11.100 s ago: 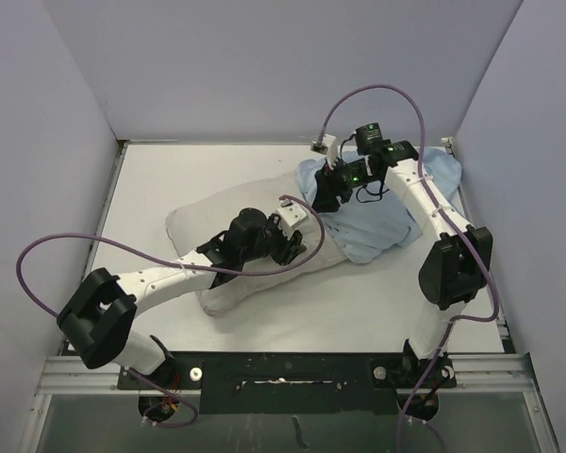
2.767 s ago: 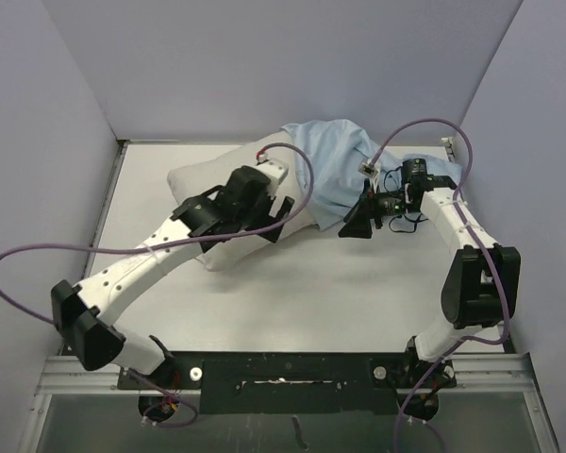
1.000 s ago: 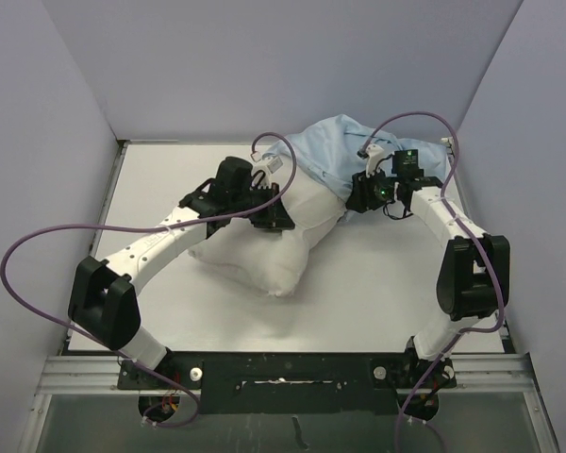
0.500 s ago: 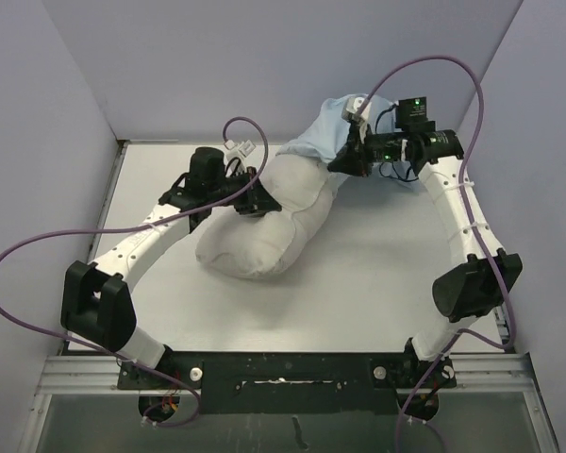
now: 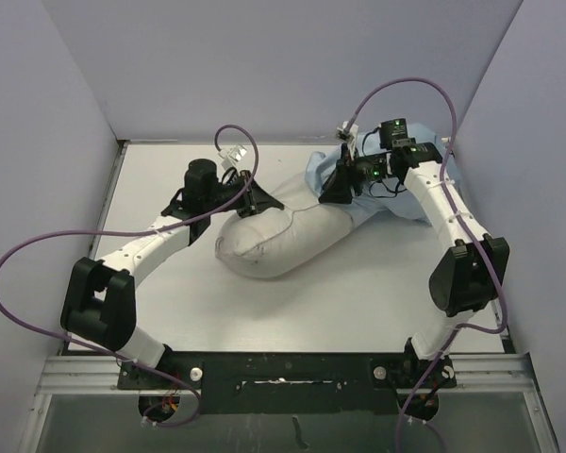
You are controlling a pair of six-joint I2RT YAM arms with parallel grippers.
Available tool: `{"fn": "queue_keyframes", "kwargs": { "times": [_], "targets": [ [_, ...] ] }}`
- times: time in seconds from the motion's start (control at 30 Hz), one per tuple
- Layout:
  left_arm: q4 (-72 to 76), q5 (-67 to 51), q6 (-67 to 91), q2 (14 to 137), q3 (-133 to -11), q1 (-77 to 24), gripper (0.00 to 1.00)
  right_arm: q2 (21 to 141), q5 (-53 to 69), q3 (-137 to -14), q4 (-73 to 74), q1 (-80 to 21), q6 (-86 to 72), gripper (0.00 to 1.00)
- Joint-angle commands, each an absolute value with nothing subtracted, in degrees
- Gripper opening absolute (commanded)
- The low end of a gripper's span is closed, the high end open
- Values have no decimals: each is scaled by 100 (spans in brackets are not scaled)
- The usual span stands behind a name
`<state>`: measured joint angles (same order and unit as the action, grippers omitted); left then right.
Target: Put the pillow into the pillowcase
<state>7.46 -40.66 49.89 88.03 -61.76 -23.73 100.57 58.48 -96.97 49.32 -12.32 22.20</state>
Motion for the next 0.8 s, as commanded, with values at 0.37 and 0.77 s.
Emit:
{"fn": "queue_keyframes", "kwargs": {
  "times": [0.37,0.77],
  "targets": [
    [1944,-3954,5853,8967,-5803,-1903,0,8612,6335,-8427,5531,-281,3630,67],
    [2048,-3999,5994,8923,-5692,-1890,0,8754,4461,-7018,3194,-354,1818,66]
  ]
}}
